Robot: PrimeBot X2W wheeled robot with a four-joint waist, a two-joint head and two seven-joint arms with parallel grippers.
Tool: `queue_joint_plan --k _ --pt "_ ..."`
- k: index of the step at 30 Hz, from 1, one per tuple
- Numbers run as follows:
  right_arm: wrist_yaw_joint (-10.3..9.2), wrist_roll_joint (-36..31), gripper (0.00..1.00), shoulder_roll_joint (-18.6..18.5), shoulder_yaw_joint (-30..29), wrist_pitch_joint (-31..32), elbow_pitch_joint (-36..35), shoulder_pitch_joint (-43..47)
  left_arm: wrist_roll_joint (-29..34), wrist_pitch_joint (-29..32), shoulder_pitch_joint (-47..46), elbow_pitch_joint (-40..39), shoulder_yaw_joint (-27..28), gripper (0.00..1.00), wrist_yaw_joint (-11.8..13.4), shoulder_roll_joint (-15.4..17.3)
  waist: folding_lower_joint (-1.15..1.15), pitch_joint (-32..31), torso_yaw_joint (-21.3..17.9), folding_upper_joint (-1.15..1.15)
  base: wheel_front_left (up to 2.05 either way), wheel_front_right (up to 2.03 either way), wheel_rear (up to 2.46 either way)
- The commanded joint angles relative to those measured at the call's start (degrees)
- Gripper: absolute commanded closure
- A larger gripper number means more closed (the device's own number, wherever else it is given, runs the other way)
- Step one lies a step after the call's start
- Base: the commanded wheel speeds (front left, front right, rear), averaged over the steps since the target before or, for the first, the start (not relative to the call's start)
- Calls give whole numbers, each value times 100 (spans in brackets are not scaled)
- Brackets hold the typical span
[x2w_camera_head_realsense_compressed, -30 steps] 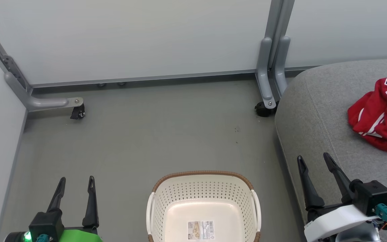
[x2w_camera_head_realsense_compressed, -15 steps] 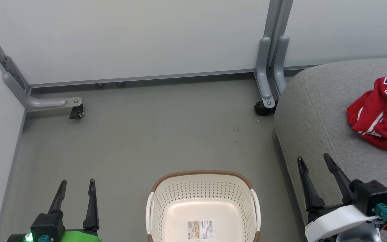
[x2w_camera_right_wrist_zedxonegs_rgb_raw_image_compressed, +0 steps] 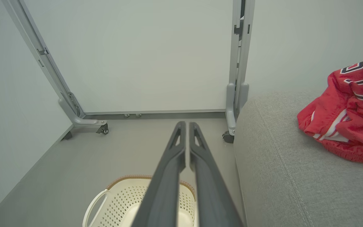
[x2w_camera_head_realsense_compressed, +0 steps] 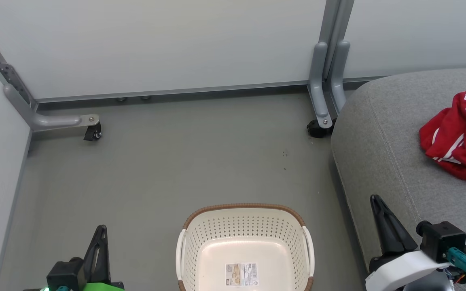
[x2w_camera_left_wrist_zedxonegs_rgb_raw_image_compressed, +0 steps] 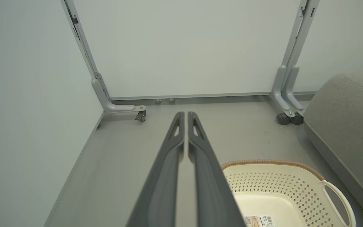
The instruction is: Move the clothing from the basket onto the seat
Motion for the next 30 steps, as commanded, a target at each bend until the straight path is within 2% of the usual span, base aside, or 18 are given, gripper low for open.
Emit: queue_joint_plan --k 1,14,30 --pt "0 187 100 -9 3 -11 -22 -9 -162 45 -31 -20 48 100 -27 -10 0 0 0 0 0 0 0" --pt "0 1743 100 -115 -22 22 362 -291 -1453 407 -221 25 350 100 -235 -181 0 3 -3 0 0 0 0" --pt "0 3296 100 -185 -80 80 744 -563 -2777 778 -411 64 662 100 -450 -358 0 7 -6 0 0 0 0"
